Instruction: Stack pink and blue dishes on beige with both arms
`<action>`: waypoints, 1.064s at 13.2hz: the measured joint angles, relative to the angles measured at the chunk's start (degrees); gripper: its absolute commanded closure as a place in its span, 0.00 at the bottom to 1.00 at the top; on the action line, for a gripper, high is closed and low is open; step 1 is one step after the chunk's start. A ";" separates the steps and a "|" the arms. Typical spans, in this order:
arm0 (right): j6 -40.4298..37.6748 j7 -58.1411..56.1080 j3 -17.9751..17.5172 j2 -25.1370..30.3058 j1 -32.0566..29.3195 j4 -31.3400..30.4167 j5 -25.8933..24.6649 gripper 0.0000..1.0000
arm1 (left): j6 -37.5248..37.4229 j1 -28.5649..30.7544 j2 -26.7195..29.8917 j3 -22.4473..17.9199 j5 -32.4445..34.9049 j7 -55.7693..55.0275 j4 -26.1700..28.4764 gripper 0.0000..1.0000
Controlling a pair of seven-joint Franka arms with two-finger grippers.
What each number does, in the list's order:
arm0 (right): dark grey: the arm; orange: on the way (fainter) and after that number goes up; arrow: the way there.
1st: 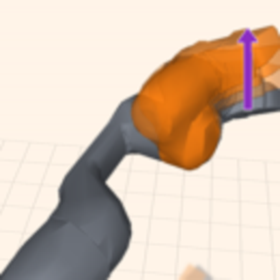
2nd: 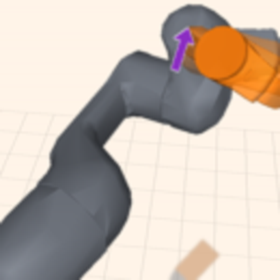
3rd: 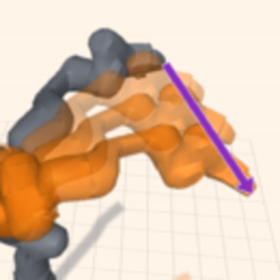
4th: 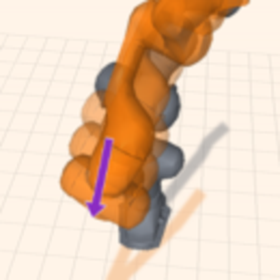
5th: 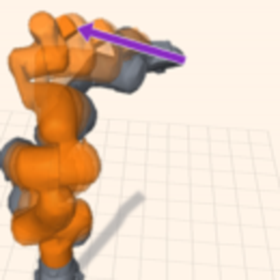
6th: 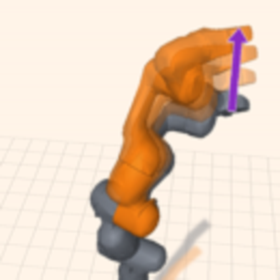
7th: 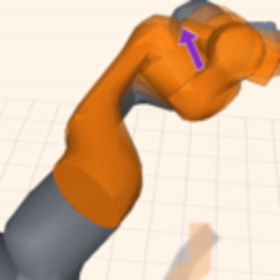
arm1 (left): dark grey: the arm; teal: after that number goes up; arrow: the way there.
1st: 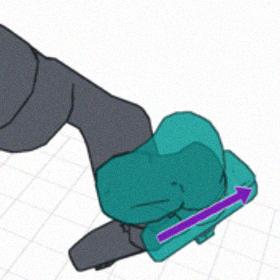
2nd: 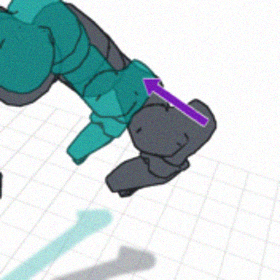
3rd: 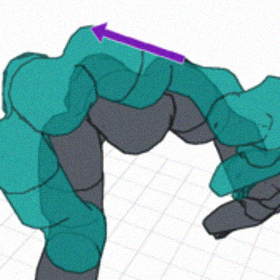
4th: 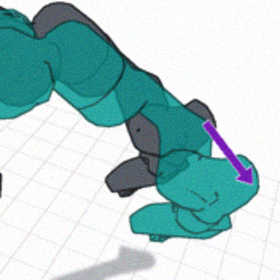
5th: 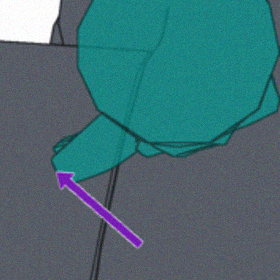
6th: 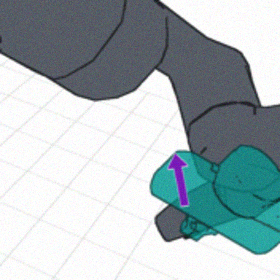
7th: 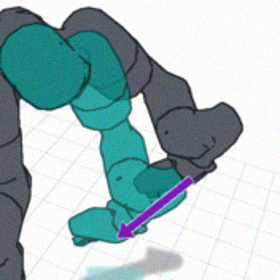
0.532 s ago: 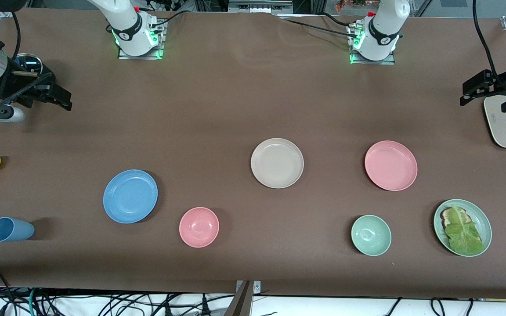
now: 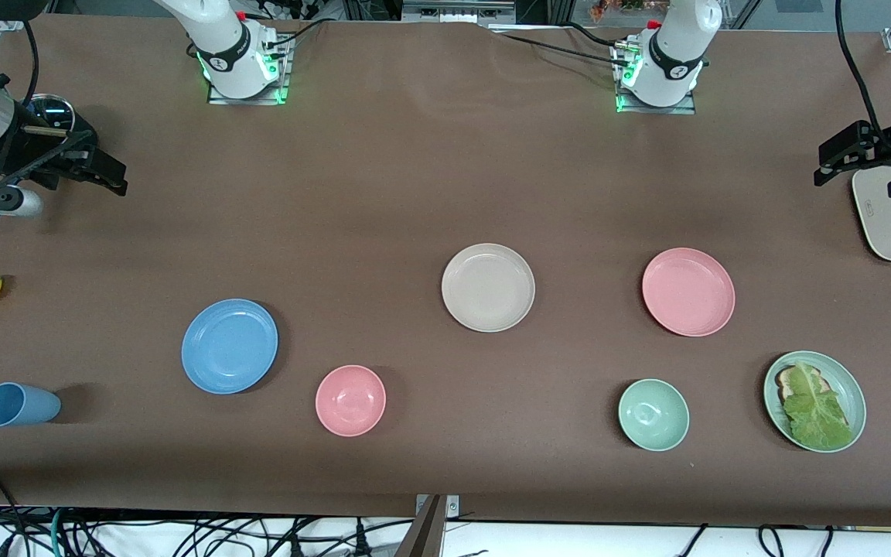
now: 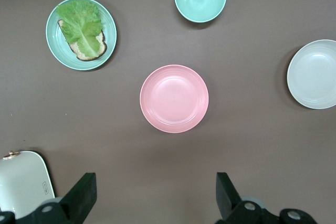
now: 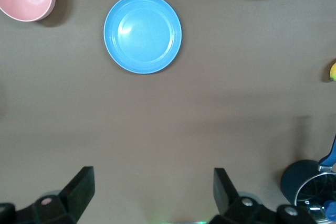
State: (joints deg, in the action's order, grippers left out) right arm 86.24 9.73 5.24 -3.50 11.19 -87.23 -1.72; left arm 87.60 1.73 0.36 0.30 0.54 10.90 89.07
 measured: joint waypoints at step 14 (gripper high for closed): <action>0.95 0.13 -0.01 0.00 0.24 0.00 0.12 0.00 | -0.06 -0.02 -0.30 0.18 0.00 0.73 0.03 0.00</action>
State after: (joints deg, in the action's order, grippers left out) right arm 87.19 9.86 5.22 -3.50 11.43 -87.23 -1.60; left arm 87.54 1.71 0.06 0.48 0.54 11.63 89.10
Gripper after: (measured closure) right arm 0.000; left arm 0.000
